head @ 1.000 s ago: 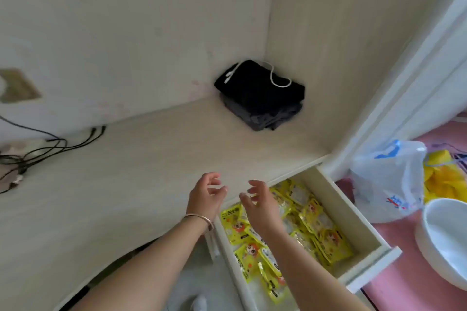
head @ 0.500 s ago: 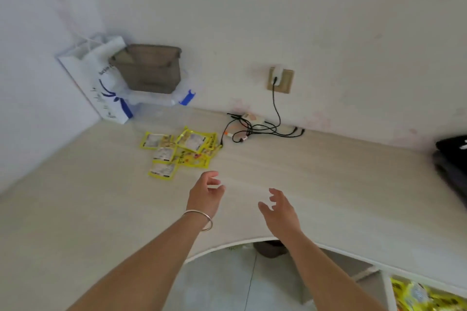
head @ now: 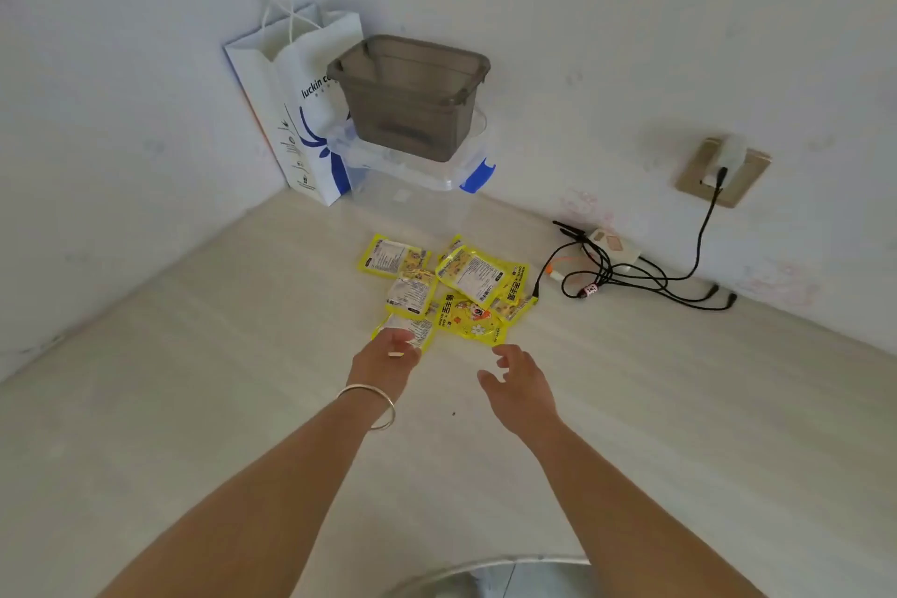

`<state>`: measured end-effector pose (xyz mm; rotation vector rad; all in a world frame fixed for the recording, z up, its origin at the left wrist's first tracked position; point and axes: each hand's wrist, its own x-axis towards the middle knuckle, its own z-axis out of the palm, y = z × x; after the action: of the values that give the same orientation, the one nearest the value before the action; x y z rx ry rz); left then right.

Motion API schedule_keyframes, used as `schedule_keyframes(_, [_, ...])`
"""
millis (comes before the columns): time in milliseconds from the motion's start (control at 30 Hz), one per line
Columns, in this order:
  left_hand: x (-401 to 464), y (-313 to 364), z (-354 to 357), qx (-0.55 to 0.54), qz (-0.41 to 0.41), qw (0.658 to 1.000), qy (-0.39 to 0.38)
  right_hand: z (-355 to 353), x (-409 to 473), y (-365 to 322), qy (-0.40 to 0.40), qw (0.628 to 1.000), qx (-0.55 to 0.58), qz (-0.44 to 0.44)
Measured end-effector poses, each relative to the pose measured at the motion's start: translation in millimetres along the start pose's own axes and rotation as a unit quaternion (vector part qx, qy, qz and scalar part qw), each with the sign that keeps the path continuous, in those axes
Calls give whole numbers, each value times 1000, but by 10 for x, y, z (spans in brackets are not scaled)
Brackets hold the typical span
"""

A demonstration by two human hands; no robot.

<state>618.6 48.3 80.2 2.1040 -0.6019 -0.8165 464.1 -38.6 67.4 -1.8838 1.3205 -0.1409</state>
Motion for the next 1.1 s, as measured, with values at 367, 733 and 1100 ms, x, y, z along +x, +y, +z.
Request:
schedule_keyframes(367, [988,128,123,139,-67,988,-3,-172,1257,-203,-42,993,-106,-18])
schedule_keyframes(733, [1587,166,229,305,-138,942,27,-249,1986,-398,1,982,-189,-4])
schedule_keyframes(1100, [1728,187,262,277,-185,942,-38,-109,2337,-525,-32,941,-335,25])
